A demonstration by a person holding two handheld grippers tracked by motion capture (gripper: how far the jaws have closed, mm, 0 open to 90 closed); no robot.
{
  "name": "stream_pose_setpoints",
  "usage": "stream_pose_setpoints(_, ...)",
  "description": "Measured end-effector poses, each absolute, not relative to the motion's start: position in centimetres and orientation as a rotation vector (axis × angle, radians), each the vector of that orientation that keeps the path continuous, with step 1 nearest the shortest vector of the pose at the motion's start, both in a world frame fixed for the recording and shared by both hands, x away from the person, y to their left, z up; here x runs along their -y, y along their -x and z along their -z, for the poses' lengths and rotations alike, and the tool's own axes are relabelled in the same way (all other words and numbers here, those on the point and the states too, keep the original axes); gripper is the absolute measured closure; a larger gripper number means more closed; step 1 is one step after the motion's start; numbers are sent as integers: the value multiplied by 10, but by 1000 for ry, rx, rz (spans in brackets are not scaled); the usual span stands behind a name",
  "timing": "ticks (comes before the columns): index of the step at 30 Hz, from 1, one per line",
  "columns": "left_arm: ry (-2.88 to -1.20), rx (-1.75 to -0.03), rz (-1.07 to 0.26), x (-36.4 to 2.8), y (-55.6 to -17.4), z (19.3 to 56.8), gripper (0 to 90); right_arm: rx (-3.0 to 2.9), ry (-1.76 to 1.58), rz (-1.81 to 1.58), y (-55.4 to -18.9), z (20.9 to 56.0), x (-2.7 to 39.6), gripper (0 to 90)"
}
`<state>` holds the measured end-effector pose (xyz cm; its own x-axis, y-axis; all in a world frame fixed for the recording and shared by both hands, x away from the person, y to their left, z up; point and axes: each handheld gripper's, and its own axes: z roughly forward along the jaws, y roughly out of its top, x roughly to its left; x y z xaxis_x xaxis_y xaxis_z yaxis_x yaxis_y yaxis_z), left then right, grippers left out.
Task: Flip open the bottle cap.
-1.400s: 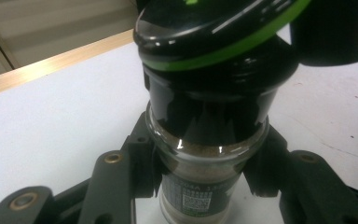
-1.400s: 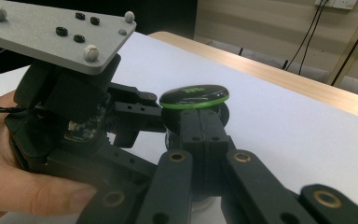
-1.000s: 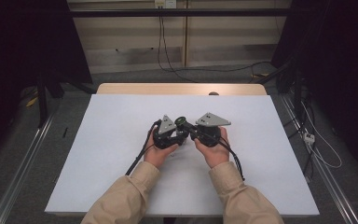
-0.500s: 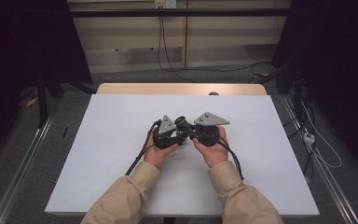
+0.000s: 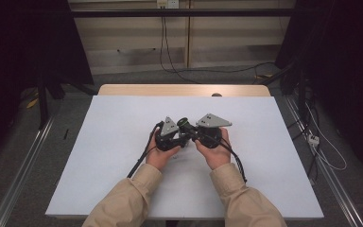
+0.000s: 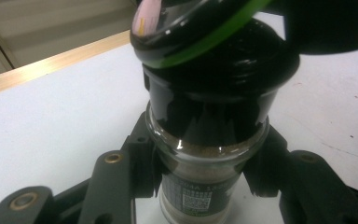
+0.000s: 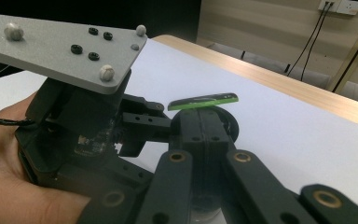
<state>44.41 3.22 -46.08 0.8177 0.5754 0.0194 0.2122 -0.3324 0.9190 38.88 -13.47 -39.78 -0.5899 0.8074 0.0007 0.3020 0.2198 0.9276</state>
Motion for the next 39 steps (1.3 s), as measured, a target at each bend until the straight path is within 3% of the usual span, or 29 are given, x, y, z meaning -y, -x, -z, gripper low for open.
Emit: stream_pose_setpoints(39,-1906,-599,-424,-33,-443,461,535,-1997,-1008,-1364,-392,392,130,900)
